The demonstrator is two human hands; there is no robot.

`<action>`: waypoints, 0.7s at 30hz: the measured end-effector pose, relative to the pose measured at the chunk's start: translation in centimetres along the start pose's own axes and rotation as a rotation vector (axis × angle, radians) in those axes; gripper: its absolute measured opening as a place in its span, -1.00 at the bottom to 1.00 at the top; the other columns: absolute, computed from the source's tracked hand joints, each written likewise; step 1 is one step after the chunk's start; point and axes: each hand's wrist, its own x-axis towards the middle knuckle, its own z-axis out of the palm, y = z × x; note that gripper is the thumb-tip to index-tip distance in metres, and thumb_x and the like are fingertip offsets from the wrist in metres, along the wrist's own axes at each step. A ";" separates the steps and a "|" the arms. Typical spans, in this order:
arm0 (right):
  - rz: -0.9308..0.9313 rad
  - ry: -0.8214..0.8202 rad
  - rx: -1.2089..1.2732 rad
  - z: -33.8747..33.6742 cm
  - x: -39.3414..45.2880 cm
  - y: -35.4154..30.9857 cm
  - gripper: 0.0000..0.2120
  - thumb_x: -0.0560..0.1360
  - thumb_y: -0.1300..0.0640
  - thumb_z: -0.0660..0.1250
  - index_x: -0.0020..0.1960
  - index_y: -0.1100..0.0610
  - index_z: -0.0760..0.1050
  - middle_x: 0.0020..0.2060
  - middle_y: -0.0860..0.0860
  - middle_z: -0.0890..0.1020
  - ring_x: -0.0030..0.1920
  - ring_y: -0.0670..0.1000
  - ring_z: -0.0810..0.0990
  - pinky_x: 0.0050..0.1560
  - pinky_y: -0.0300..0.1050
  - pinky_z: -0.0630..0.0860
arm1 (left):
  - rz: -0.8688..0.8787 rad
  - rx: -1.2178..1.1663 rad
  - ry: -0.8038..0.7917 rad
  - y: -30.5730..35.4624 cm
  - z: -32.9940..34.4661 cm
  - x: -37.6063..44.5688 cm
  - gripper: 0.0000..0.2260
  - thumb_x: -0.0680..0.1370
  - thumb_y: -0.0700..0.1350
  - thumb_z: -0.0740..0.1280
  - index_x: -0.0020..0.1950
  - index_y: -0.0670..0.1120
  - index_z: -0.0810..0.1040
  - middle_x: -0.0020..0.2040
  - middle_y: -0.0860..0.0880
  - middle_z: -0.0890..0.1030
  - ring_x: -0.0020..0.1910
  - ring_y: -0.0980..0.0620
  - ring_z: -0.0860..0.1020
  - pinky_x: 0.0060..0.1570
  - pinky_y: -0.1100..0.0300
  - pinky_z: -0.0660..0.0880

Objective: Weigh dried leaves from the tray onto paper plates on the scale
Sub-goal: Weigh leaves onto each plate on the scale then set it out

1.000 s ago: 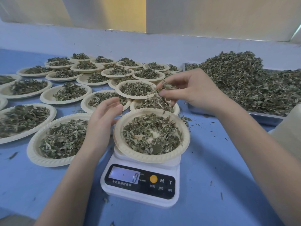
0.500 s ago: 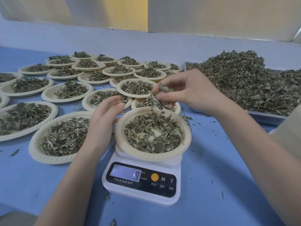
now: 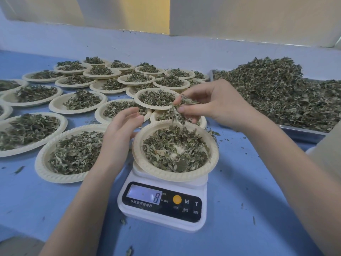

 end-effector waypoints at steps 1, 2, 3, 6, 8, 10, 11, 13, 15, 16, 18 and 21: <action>0.002 0.036 -0.012 -0.2 0.1 0.2 -0.86 0.39 0.28 0.48 -0.13 0.05 0.65 -0.32 -0.13 0.68 -0.46 -0.12 0.58 -0.30 -0.33 0.52 | -0.002 0.000 0.001 0.0 0.0 0.0 -0.64 0.37 0.07 0.31 0.16 0.10 0.55 0.17 0.10 0.58 0.12 0.14 0.56 0.00 0.22 0.42; 0.003 0.092 -0.036 -0.6 0.2 0.6 -0.85 0.40 0.27 0.48 -0.13 0.04 0.65 -0.34 -0.14 0.68 -0.46 -0.14 0.59 -0.32 -0.35 0.51 | 0.001 -0.001 0.001 0.1 0.0 0.0 -0.64 0.38 0.07 0.31 0.16 0.10 0.55 0.16 0.10 0.58 0.12 0.13 0.56 0.00 0.21 0.42; 0.007 0.174 -0.083 -1.0 0.3 1.3 -0.84 0.40 0.26 0.48 -0.12 0.01 0.64 -0.35 -0.16 0.67 -0.44 -0.16 0.60 -0.32 -0.37 0.51 | 0.007 -0.002 0.000 0.1 0.0 0.0 -0.67 0.40 0.06 0.32 0.16 0.10 0.55 0.16 0.10 0.58 0.12 0.12 0.56 0.00 0.21 0.42; 0.050 0.534 -0.409 -2.8 1.2 4.4 -0.81 0.45 0.22 0.43 -0.05 -0.06 0.63 -0.22 -0.13 0.67 -0.26 -0.17 0.63 -0.15 -0.50 0.46 | 0.008 -0.001 -0.003 0.1 0.1 -0.1 -0.67 0.37 0.07 0.31 0.13 0.13 0.54 0.15 0.11 0.58 0.10 0.14 0.57 -0.01 0.22 0.42; 0.139 0.699 -0.652 -4.2 1.4 6.9 -0.81 0.50 0.21 0.36 0.08 0.05 0.62 -0.03 0.01 0.66 -0.03 -0.03 0.61 0.01 -0.40 0.39 | 0.001 0.004 -0.002 0.1 0.1 -0.1 -0.66 0.36 0.07 0.31 0.13 0.13 0.55 0.15 0.12 0.58 0.09 0.15 0.57 0.01 0.23 0.42; 0.308 0.613 -0.778 -5.4 1.4 9.6 -0.81 0.55 0.15 0.30 0.13 0.15 0.58 0.04 0.13 0.62 0.06 0.12 0.56 0.07 -0.14 0.40 | 0.000 0.016 -0.004 0.1 0.2 -0.1 -0.70 0.42 0.03 0.35 0.16 0.11 0.54 0.15 0.12 0.58 0.12 0.13 0.56 0.06 0.20 0.42; 0.417 0.484 -0.797 -5.7 1.4 10.7 -0.79 0.58 0.07 0.26 0.07 0.18 0.57 -0.03 0.16 0.61 0.01 0.18 0.56 -0.01 -0.07 0.43 | 0.003 0.020 -0.003 0.1 0.2 -0.1 -0.73 0.47 -0.01 0.35 0.17 0.09 0.54 0.16 0.11 0.58 0.14 0.11 0.55 0.09 0.17 0.43; 0.583 0.231 -0.790 -5.7 1.2 11.7 -0.56 0.61 -0.13 0.13 -0.23 0.18 0.48 -0.34 0.13 0.54 -0.20 0.18 0.51 -0.27 -0.06 0.37 | 0.007 0.026 -0.004 0.1 0.2 -0.1 -0.73 0.47 -0.01 0.35 0.17 0.08 0.54 0.17 0.09 0.57 0.16 0.09 0.55 0.14 0.14 0.43; 0.578 0.156 -0.790 -5.4 1.2 11.2 -0.49 0.61 -0.20 0.02 -0.32 0.10 0.41 -0.42 0.06 0.47 -0.25 0.15 0.47 -0.29 -0.07 0.33 | 0.002 0.025 -0.005 0.2 0.2 -0.1 -0.65 0.38 0.06 0.33 0.15 0.10 0.54 0.17 0.09 0.57 0.13 0.10 0.55 0.12 0.15 0.44; 0.531 0.131 -0.809 -5.2 1.4 10.7 -0.52 0.61 -0.21 0.01 -0.25 0.05 0.48 -0.36 0.05 0.52 -0.20 0.14 0.49 -0.21 -0.05 0.38 | 0.001 0.020 -0.003 0.2 0.2 -0.1 -0.63 0.35 0.08 0.31 0.15 0.10 0.55 0.17 0.09 0.57 0.12 0.11 0.56 0.10 0.16 0.44; 0.391 0.072 -0.841 -4.6 1.8 9.3 -0.62 0.59 -0.21 0.10 0.05 0.00 0.59 -0.15 0.02 0.62 -0.11 0.09 0.55 -0.07 -0.08 0.44 | -0.001 0.009 0.003 0.2 0.2 -0.1 -0.62 0.35 0.08 0.31 0.16 0.10 0.55 0.17 0.09 0.57 0.11 0.12 0.56 0.07 0.16 0.44; 0.184 -0.013 -0.646 -3.2 1.6 5.4 -0.68 0.46 -0.24 0.29 0.09 -0.10 0.61 -0.10 -0.22 0.62 -0.09 -0.20 0.56 -0.14 -0.32 0.40 | -0.004 0.002 0.008 0.1 0.1 0.0 -0.67 0.42 0.03 0.35 0.18 0.07 0.55 0.18 0.07 0.57 0.10 0.13 0.57 0.01 0.19 0.43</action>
